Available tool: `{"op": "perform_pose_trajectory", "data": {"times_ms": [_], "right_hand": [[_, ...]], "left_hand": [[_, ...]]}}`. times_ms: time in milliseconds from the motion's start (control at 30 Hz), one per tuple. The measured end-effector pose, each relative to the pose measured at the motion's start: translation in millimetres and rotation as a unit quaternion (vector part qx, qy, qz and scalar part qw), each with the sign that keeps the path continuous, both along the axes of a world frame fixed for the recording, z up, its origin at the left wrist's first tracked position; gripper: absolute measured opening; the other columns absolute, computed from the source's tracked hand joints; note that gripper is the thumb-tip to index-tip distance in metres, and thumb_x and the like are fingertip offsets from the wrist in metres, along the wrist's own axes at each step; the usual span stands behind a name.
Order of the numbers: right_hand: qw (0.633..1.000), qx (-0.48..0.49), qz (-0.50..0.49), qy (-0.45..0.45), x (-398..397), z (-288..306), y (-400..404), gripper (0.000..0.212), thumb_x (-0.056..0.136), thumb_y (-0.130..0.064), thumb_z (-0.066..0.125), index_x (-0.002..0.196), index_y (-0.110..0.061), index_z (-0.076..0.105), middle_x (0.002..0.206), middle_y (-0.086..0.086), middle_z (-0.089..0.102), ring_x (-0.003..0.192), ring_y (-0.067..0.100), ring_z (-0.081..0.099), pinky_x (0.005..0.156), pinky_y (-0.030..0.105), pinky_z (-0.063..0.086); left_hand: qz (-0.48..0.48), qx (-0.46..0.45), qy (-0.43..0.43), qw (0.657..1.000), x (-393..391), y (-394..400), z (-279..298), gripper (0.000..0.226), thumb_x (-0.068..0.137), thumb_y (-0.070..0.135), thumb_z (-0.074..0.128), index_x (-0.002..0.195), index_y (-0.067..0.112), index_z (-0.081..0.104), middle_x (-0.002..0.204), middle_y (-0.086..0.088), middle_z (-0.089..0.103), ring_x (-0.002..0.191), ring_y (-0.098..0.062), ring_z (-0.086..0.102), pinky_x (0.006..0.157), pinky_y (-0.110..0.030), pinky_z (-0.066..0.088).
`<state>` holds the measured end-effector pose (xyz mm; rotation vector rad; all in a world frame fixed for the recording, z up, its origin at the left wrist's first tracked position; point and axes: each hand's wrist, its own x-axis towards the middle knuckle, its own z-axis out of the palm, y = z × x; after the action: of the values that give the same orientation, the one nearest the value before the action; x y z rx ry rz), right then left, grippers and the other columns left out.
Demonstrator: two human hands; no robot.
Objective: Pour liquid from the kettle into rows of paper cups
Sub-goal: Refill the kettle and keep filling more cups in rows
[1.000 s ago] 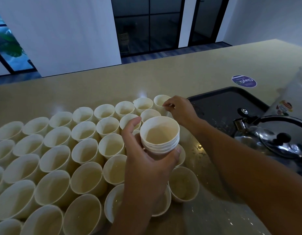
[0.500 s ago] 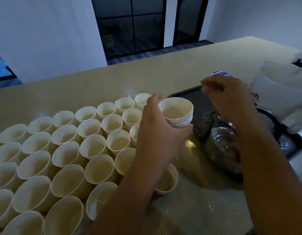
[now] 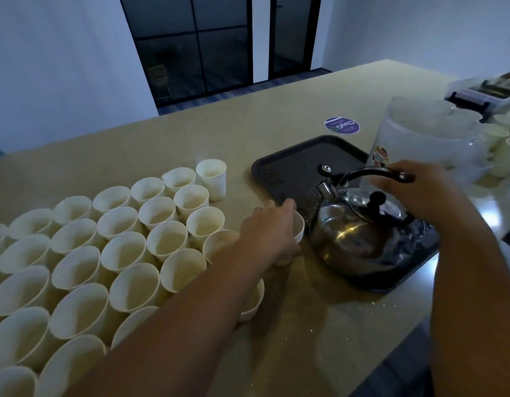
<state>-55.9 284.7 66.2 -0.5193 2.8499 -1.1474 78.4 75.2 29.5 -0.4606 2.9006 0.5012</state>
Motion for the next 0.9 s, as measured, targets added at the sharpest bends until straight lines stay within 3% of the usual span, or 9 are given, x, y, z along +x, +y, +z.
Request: {"op": "perform_pose_trajectory", "data": {"times_ms": [67, 200, 367, 467, 667, 800, 900], "right_hand": [[0.999, -0.043, -0.011, 0.008, 2.0, -4.0, 1.0, 0.01, 0.093, -0.039, 0.069, 0.094, -0.029, 0.068, 0.08, -0.004, 0.063, 0.071, 0.02, 0.056, 0.069, 0.03, 0.042], [0.993, -0.119, -0.016, 0.005, 9.5, -5.6, -6.2, 0.009, 0.095, -0.033, 0.068, 0.1, -0.026, 0.07, 0.087, -0.002, 0.065, 0.072, 0.008, 0.054, 0.065, 0.021, 0.039], [0.99, -0.137, -0.001, 0.022, 8.3, -3.1, -20.5, 0.01, 0.096, -0.03, 0.066, 0.101, -0.022, 0.07, 0.087, 0.002, 0.064, 0.071, 0.002, 0.052, 0.063, 0.018, 0.037], [0.989, -0.143, 0.015, 0.034, -0.1, 7.9, -31.1, 0.01, 0.096, -0.031, 0.066, 0.102, -0.025, 0.071, 0.085, -0.005, 0.066, 0.068, -0.002, 0.055, 0.061, 0.015, 0.04], [0.981, -0.148, 0.087, 0.091, -28.1, 36.3, -68.8, 0.009, 0.093, -0.027, 0.07, 0.098, -0.034, 0.073, 0.085, -0.017, 0.069, 0.068, -0.01, 0.059, 0.075, 0.016, 0.044], [0.975, -0.117, 0.149, 0.119, -44.0, 52.2, -97.7, 0.007, 0.091, -0.028, 0.073, 0.095, -0.033, 0.075, 0.086, -0.016, 0.072, 0.071, -0.009, 0.06, 0.07, 0.004, 0.042], [0.971, -0.09, 0.189, 0.117, -49.3, 59.3, -122.8, 0.006, 0.091, -0.03, 0.074, 0.095, -0.033, 0.076, 0.086, -0.016, 0.072, 0.076, -0.002, 0.061, 0.074, 0.012, 0.045]], "left_hand": [[-0.013, -0.001, -0.007, 1.0, -0.4, 1.8, 0.6, 0.071, 0.078, 0.035, 0.08, 0.136, 0.03, 0.039, 0.126, -0.006, 0.048, 0.116, -0.029, 0.051, 0.09, -0.042, 0.049], [-0.039, -0.001, -0.023, 0.999, 2.3, 1.2, 4.2, 0.076, 0.077, 0.037, 0.081, 0.139, 0.031, 0.038, 0.129, -0.006, 0.048, 0.116, -0.029, 0.052, 0.094, -0.044, 0.05], [-0.047, 0.012, -0.006, 0.999, 5.5, -4.4, 12.1, 0.089, 0.074, 0.06, 0.075, 0.148, 0.036, 0.031, 0.138, -0.004, 0.047, 0.124, -0.029, 0.049, 0.097, -0.047, 0.045], [-0.025, 0.001, 0.049, 0.998, 1.5, -16.9, 30.9, 0.082, 0.079, 0.067, 0.065, 0.148, 0.034, 0.034, 0.142, -0.001, 0.048, 0.127, -0.026, 0.049, 0.099, -0.046, 0.045], [0.018, 0.036, 0.202, 0.978, -13.9, -64.7, 75.5, 0.035, 0.097, 0.034, 0.058, 0.132, 0.029, 0.057, 0.117, 0.006, 0.063, 0.103, -0.014, 0.058, 0.087, -0.034, 0.049], [0.022, 0.033, 0.222, 0.974, -23.4, -105.0, 88.7, 0.034, 0.099, 0.015, 0.05, 0.129, 0.026, 0.063, 0.119, 0.005, 0.065, 0.096, -0.008, 0.054, 0.086, -0.026, 0.043], [0.047, 0.039, 0.209, 0.976, -27.8, -125.9, 90.7, 0.047, 0.097, -0.001, 0.042, 0.133, 0.021, 0.061, 0.123, 0.003, 0.065, 0.107, -0.01, 0.054, 0.092, -0.022, 0.041]]}}
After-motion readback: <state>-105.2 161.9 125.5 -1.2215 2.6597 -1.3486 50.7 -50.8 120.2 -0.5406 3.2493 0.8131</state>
